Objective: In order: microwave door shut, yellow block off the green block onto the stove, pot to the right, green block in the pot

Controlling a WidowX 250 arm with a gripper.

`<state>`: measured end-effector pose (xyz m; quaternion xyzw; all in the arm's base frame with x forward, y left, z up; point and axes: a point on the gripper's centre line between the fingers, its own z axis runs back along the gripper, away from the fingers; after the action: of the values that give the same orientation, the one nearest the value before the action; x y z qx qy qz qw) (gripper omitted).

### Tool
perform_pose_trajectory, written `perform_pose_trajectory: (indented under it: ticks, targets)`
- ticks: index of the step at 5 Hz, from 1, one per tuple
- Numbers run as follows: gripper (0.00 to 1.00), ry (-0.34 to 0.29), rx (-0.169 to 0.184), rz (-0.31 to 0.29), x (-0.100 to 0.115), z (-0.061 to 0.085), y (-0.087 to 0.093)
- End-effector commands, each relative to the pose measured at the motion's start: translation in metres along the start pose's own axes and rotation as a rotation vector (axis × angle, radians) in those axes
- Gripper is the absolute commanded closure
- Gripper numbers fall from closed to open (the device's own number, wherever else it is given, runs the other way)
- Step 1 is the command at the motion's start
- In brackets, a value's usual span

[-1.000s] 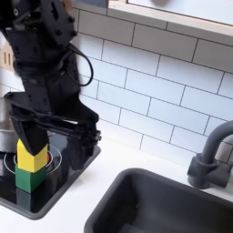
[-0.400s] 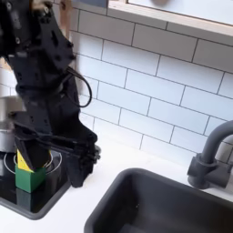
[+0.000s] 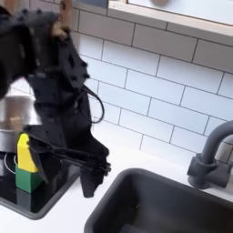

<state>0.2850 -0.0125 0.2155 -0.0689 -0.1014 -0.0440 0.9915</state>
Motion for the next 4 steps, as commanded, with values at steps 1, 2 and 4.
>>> perform_pose_trajectory:
  ticks: [1, 2, 4]
  targets:
    - [0.0, 0.035, 0.028, 0.004, 0.011, -0.019, 0.002]
    - [0.0, 0.029, 0.049, -0.006, 0.013, -0.019, 0.007]
    - [0.0, 0.018, 0.055, -0.003, 0.026, -0.019, 0.011]
